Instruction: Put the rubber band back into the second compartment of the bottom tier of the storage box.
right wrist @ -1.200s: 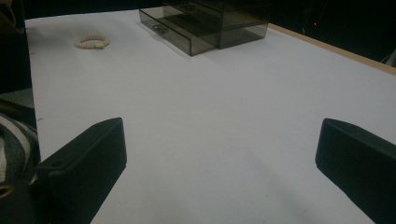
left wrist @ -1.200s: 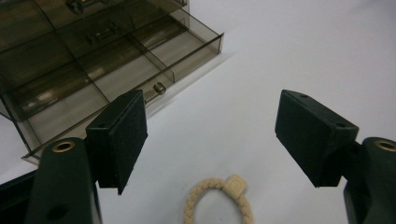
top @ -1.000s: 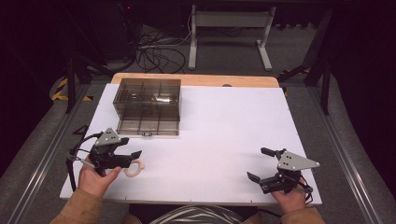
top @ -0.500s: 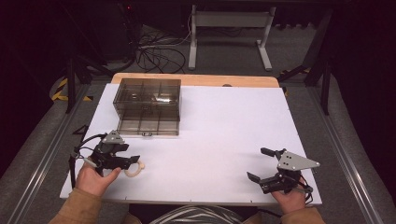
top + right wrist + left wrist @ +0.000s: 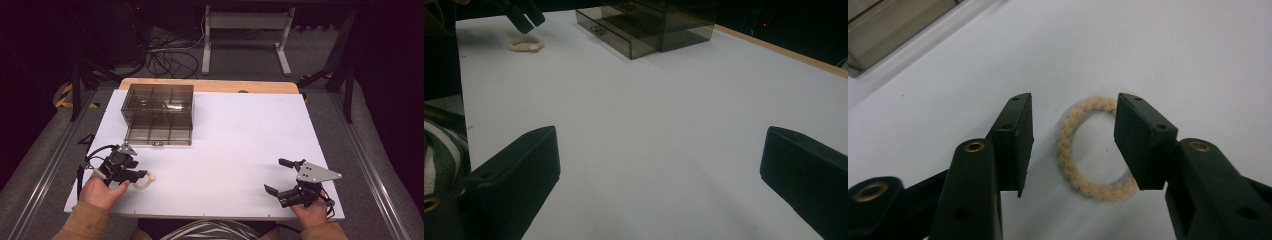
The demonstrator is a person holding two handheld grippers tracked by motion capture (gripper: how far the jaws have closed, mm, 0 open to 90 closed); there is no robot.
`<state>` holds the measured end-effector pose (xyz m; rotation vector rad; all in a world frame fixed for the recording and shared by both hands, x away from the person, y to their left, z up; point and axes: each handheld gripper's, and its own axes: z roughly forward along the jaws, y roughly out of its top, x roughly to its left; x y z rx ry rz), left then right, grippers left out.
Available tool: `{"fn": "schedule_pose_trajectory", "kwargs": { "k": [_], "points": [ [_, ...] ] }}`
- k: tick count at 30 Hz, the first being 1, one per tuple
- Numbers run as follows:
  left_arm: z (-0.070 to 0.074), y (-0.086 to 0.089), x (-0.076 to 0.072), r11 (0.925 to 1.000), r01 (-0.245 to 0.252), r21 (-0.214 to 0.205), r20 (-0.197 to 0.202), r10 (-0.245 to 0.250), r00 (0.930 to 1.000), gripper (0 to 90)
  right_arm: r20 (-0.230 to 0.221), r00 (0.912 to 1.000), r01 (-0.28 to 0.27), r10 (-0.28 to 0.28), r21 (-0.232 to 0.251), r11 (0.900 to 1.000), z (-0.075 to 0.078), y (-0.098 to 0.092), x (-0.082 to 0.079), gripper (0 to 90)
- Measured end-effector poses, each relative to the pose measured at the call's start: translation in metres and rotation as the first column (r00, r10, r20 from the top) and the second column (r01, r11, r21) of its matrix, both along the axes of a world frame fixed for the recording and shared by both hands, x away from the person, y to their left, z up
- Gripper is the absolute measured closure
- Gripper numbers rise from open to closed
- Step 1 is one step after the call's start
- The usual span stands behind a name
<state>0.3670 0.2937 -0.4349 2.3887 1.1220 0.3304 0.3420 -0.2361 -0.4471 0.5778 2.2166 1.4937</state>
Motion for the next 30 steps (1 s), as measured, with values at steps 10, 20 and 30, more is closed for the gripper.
{"fn": "schedule_pose_trajectory", "kwargs": {
  "k": [10, 20, 30],
  "points": [
    [-0.004, -0.001, 0.002, 0.999, -0.003, 0.044, -0.049, 0.005, 0.9988, 61.9, -0.002, 1.0, 0.0, 0.0, 0.0, 1.0, 0.0, 0.0, 0.0, 3.4],
    [-0.007, -0.001, 0.004, 0.9972, -0.001, 0.075, -0.093, 0.008, 0.9956, 73.0, -0.003, 1.0, -0.001, 0.001, 0.0, 1.0, 0.0, 0.0, 0.0, 3.5],
    [-0.011, -0.003, 0.005, 0.9949, -0.008, 0.1, -0.106, 0.019, 0.9941, 83.1, -0.004, 1.0, 0.0, 0.0, 0.002, 1.0, 0.0, 0.0, 0.0, 3.5]
  ]
}}
